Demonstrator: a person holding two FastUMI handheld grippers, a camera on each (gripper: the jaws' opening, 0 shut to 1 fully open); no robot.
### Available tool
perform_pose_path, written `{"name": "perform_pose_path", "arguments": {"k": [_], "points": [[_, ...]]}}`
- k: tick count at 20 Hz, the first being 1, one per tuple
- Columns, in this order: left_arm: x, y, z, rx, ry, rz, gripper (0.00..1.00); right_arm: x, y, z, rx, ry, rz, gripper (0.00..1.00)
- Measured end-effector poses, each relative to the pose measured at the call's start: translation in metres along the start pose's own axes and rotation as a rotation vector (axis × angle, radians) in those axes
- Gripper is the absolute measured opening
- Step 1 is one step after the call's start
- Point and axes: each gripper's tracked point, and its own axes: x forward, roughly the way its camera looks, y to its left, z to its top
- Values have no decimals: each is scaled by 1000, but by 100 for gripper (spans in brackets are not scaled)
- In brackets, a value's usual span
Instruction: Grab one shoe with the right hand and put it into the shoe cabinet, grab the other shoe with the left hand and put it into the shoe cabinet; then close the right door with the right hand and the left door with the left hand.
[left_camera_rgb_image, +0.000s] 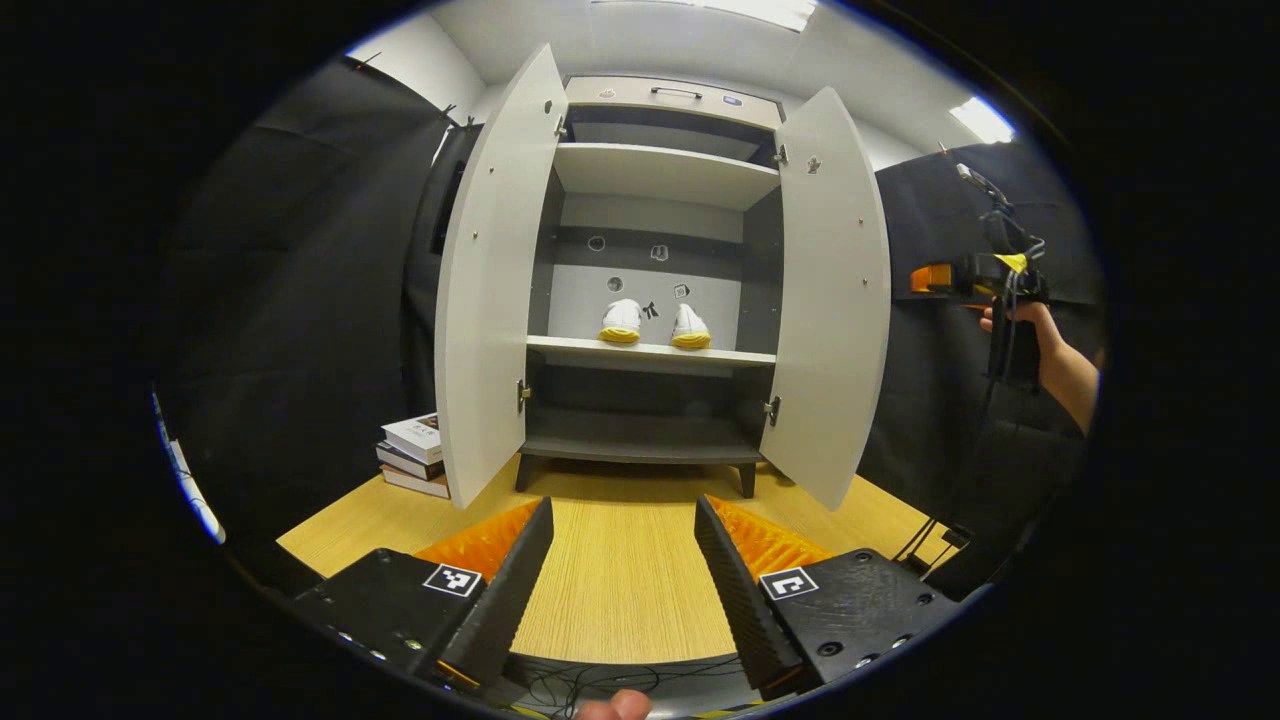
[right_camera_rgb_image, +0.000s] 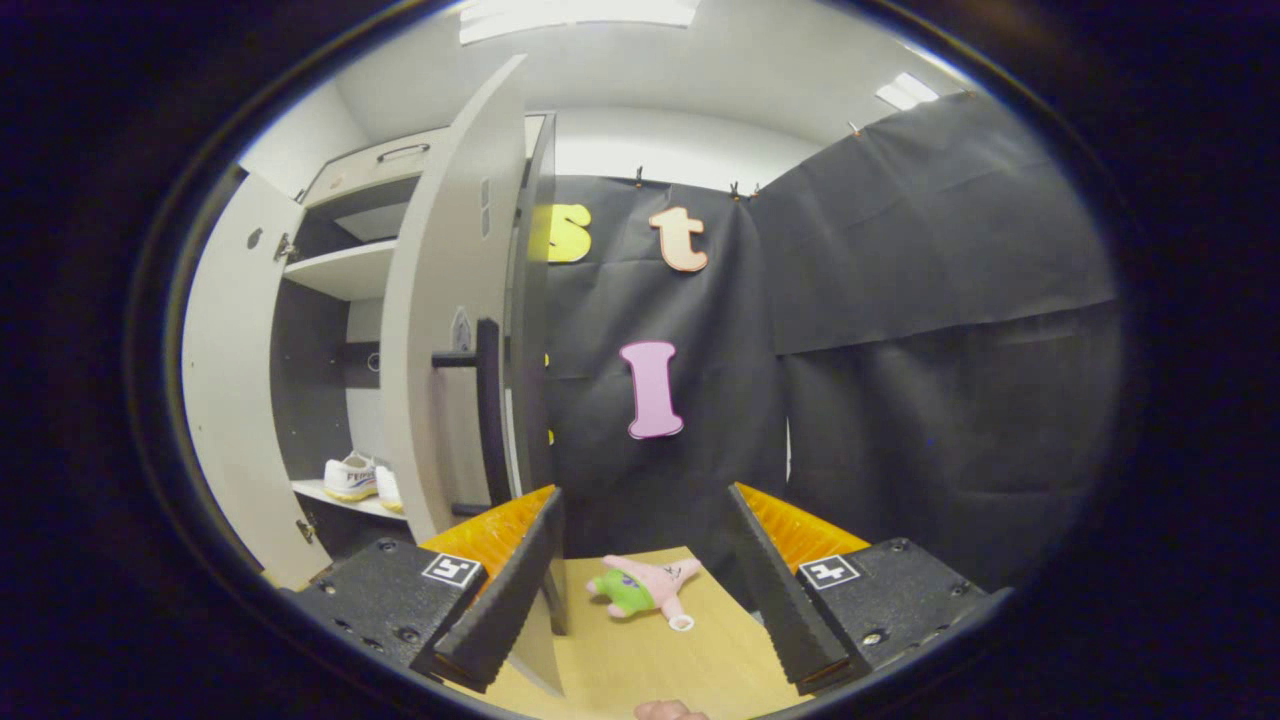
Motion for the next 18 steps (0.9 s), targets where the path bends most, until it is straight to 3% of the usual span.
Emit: {"name": "perform_pose_path", "arguments": {"k": [6,10,11,14,15,16,18], "points": [[1,11,-6,-8,23,29,86,47,-6,29,-9,-1,-27,100],[3,12,-12,-20,41,32,86,56,6,18,13,44,-8,100],[2,11,-12,-20,44,29,86,56,7,18,28,42,-6,95],[1,9,-10,-11,33,21,86,57,13,17,43,39,4,96],[1,8,-11,-10,33,14,86,56,16,19,33,35,1,89],[1,8,-12,-9,34,10,86,54,20,20,24,26,1,96],[1,9,-12,-7,35,5,86,49,34,21,7,20,12,96]]}}
